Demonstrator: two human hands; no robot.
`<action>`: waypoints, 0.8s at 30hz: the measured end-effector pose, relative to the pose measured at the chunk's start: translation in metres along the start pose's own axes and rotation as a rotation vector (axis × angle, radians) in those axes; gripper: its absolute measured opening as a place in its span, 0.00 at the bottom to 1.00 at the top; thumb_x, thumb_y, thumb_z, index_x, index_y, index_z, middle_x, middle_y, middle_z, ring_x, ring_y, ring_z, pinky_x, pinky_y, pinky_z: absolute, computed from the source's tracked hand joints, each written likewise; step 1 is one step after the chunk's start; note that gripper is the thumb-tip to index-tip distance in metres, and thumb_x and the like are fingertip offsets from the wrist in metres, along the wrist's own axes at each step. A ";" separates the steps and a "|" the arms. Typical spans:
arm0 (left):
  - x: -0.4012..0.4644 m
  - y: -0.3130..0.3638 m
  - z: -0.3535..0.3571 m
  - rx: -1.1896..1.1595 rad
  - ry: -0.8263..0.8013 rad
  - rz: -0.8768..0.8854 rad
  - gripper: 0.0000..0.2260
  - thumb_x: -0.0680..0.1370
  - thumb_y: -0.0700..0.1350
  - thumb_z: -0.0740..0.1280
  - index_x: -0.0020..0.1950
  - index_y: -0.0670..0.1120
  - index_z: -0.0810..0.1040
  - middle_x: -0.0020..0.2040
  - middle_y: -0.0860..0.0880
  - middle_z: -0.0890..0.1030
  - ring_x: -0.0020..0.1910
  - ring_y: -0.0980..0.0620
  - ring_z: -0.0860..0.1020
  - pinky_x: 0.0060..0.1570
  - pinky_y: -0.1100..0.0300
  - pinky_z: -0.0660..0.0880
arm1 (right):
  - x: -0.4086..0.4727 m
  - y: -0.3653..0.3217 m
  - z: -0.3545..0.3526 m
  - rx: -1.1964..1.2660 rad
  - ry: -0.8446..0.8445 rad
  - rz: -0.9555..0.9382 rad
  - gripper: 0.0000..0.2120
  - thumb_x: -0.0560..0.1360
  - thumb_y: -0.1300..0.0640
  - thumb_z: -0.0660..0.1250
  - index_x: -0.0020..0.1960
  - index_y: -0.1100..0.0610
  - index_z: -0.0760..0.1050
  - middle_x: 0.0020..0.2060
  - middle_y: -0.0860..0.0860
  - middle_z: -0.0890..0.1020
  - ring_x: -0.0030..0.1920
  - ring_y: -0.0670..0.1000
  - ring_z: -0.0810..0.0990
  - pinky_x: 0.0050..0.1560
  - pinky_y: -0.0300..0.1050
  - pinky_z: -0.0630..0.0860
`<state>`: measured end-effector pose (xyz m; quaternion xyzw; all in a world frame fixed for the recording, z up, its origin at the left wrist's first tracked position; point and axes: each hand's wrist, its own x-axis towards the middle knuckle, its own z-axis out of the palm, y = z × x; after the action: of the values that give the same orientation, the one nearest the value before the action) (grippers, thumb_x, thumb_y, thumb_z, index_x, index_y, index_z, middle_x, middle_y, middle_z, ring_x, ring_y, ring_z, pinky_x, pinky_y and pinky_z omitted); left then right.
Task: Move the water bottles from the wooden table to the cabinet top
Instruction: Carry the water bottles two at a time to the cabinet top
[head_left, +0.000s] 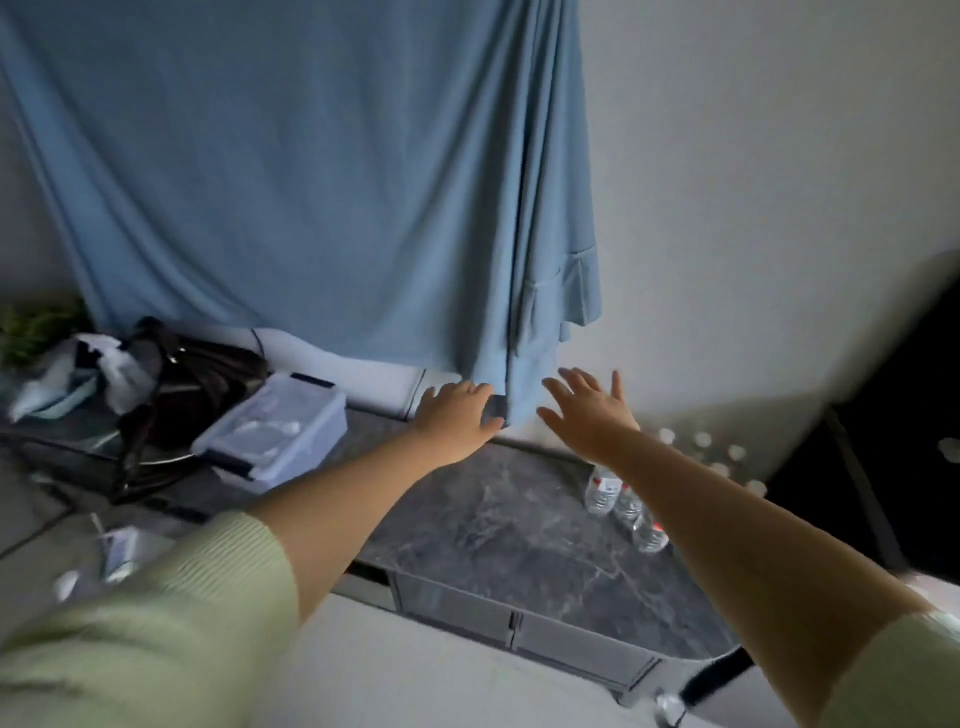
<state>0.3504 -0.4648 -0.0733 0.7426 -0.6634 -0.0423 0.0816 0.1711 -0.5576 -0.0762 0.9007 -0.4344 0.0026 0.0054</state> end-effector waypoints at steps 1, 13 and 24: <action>-0.017 -0.018 -0.006 0.006 0.009 -0.039 0.20 0.79 0.55 0.58 0.67 0.46 0.69 0.64 0.44 0.74 0.63 0.42 0.71 0.62 0.48 0.67 | 0.002 -0.024 0.001 0.007 -0.002 -0.043 0.25 0.81 0.42 0.51 0.76 0.49 0.58 0.77 0.51 0.57 0.78 0.51 0.52 0.73 0.66 0.41; -0.313 -0.231 -0.051 0.129 0.054 -0.536 0.22 0.79 0.56 0.58 0.69 0.47 0.67 0.65 0.45 0.74 0.65 0.44 0.71 0.63 0.48 0.67 | -0.030 -0.345 0.009 0.039 -0.068 -0.454 0.26 0.82 0.42 0.49 0.77 0.50 0.54 0.77 0.52 0.56 0.77 0.54 0.56 0.75 0.58 0.51; -0.647 -0.333 -0.087 0.171 0.064 -1.202 0.23 0.80 0.57 0.56 0.71 0.47 0.64 0.67 0.45 0.71 0.66 0.45 0.70 0.66 0.51 0.63 | -0.150 -0.672 0.019 -0.005 -0.103 -1.054 0.24 0.82 0.42 0.50 0.72 0.54 0.63 0.68 0.55 0.71 0.68 0.57 0.70 0.69 0.52 0.64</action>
<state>0.6163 0.2181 -0.0759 0.9920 -0.1263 -0.0051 0.0036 0.6039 -0.0219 -0.1019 0.9958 0.0777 -0.0457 -0.0130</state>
